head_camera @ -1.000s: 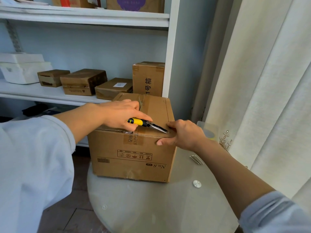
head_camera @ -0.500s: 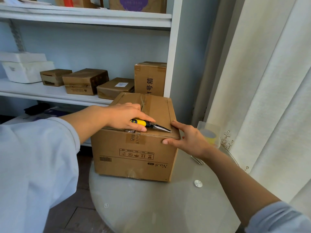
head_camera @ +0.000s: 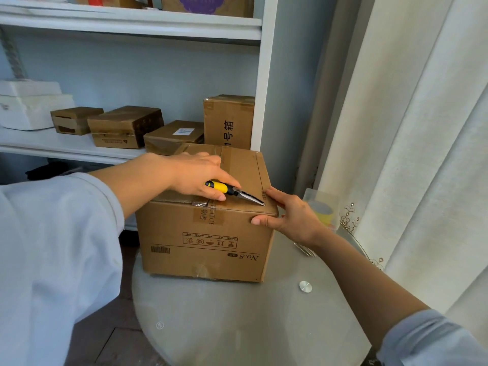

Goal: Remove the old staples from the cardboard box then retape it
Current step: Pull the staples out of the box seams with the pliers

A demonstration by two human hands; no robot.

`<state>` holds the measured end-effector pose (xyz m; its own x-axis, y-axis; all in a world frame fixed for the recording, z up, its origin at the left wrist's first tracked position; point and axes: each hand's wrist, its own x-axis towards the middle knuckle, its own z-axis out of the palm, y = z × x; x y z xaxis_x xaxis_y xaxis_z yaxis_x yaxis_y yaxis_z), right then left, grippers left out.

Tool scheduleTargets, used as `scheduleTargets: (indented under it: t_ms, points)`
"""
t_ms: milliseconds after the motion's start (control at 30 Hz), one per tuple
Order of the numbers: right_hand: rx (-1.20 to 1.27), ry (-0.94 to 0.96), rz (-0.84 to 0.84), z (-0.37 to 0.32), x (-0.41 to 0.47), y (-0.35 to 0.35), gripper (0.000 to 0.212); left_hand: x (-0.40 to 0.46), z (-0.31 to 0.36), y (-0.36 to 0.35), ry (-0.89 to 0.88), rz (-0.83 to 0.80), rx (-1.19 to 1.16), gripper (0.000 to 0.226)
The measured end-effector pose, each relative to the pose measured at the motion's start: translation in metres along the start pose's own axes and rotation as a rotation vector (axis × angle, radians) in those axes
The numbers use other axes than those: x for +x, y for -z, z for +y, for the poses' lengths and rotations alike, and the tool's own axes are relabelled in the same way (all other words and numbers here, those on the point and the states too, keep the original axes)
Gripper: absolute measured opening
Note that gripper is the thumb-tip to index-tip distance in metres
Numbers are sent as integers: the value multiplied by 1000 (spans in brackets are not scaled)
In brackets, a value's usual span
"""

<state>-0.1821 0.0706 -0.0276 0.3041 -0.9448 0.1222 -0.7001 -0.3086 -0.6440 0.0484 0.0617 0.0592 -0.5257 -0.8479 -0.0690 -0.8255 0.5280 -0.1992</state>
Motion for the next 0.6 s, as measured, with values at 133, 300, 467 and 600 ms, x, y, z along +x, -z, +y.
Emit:
scheduleTargets:
  t_ms: [133,300,467,600]
  points:
    - [47,6,2,1,-1,-1,106,-5,3,-19,44,64,-70,45]
    - [65,26,16,-2,0,-2,99,-12,6,-29,77,118,-117,44]
    - [91,61,145,-8,0,-1,66,-14,11,-37,121,158,-167,43]
    - [127,42,166,-9,0,1,49,-15,12,-41,147,196,-221,42]
